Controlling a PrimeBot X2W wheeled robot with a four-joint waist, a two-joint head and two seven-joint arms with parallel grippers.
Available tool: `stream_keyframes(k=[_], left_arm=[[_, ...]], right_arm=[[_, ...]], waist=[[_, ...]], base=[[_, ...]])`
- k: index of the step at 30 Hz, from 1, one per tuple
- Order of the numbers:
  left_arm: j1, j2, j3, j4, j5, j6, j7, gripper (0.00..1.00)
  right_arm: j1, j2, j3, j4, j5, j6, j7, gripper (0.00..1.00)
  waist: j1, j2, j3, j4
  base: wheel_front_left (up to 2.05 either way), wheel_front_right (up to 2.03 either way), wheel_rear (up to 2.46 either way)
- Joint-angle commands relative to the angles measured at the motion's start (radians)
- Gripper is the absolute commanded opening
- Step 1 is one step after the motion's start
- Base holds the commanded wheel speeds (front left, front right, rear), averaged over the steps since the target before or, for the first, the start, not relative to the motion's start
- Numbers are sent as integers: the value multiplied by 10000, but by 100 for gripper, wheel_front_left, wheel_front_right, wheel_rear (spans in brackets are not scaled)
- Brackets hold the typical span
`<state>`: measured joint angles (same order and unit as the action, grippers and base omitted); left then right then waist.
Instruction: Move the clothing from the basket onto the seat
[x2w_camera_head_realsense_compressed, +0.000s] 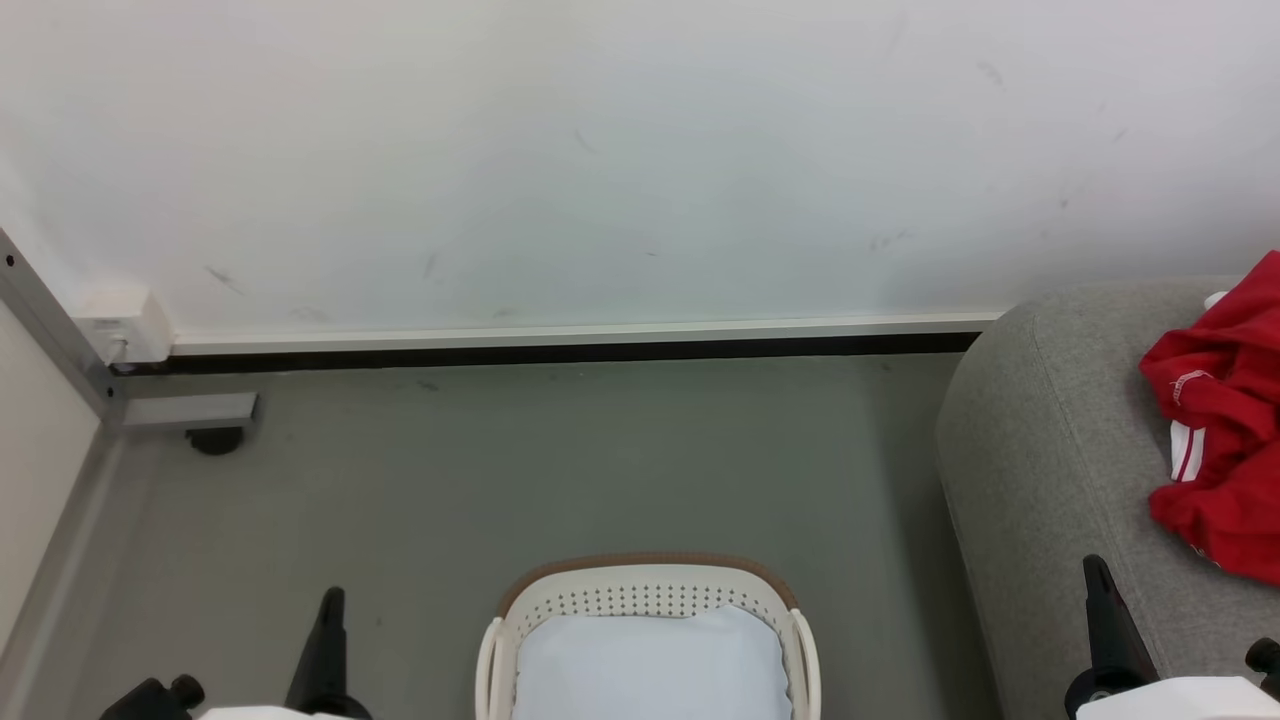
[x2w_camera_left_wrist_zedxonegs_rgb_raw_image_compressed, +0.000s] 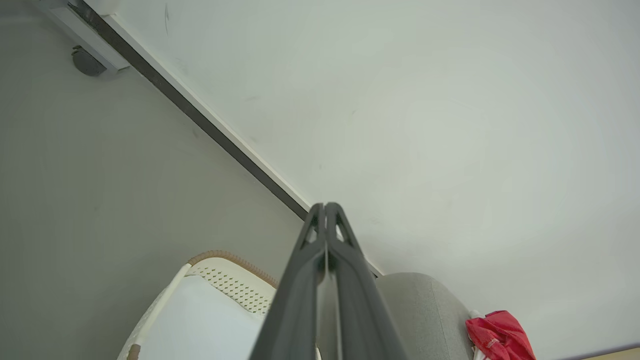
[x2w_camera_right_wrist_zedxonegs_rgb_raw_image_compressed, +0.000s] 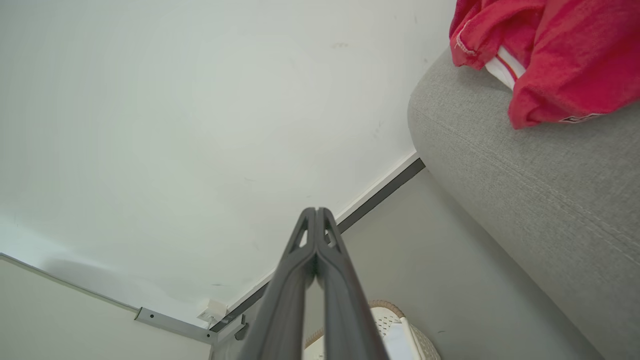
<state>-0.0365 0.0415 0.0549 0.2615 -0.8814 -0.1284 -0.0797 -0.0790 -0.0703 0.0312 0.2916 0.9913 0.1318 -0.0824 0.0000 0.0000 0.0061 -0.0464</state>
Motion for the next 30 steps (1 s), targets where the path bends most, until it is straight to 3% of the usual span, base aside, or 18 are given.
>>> stream_keyframes(k=[1, 30], left_arm=[[-218, 70, 61, -132, -295, -15, 57, 0], [-480, 97, 311, -160, -3404, -24, 909, 0]], right_arm=[[-230, -33, -86, -162, 241, -7, 49, 0], [-293, 47, -681, -317, 2935, -12, 894, 0]], waist=[[0, 0, 0, 7], [0, 0, -11, 171]], base=[[0, 0, 0], [0, 0, 0]])
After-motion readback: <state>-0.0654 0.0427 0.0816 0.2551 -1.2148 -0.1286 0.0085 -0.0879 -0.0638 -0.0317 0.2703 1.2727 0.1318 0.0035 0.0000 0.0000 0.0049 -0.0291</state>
